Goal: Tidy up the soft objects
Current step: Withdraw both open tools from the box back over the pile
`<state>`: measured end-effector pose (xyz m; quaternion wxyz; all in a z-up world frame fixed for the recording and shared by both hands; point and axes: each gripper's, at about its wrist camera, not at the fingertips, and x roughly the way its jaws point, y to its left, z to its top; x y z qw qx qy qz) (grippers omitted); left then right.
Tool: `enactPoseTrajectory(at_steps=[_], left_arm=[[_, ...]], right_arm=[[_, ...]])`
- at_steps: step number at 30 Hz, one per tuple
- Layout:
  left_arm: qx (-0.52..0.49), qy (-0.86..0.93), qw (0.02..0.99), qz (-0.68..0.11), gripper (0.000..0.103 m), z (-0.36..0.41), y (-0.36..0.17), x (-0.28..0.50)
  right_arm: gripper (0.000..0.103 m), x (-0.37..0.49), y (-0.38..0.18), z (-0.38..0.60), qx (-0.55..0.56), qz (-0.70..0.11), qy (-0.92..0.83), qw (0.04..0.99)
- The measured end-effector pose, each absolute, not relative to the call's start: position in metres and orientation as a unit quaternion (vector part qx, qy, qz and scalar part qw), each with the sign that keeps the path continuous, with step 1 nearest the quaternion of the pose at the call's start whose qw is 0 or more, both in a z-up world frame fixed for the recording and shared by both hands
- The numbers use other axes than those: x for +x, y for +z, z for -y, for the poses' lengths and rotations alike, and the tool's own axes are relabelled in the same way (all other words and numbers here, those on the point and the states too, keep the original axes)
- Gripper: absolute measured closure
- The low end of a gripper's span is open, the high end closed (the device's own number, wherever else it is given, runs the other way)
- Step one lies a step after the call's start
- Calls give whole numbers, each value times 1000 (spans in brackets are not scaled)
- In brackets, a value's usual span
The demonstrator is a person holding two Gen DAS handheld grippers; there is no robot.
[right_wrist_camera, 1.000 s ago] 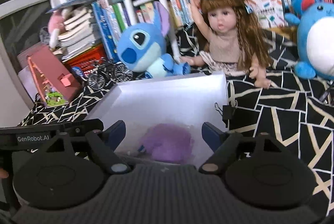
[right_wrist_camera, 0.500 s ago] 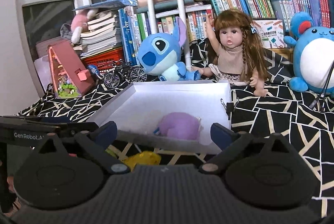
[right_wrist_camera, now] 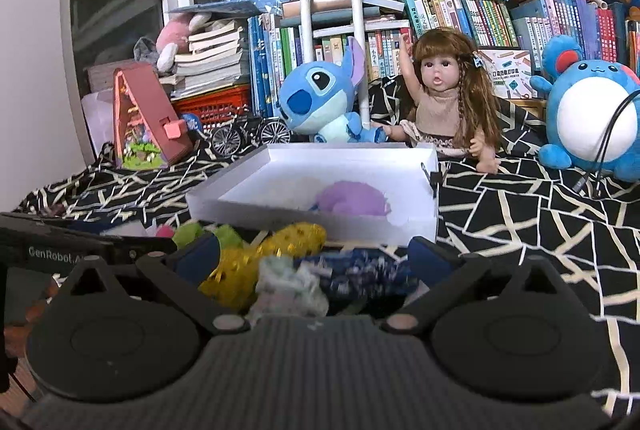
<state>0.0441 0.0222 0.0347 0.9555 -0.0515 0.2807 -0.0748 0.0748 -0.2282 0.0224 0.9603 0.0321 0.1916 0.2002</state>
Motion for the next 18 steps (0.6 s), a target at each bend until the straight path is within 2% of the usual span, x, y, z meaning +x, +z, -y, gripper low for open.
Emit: enactPoseTrajectory(at_steps=[13, 18], left_arm=[[-1, -38, 971, -236, 1, -22, 33, 13], [3, -29, 970, -240, 1, -25, 27, 14]], right_arm=[[0, 45, 2, 211, -9, -190, 195, 962], [0, 41, -5, 204, -21, -195, 197, 961]])
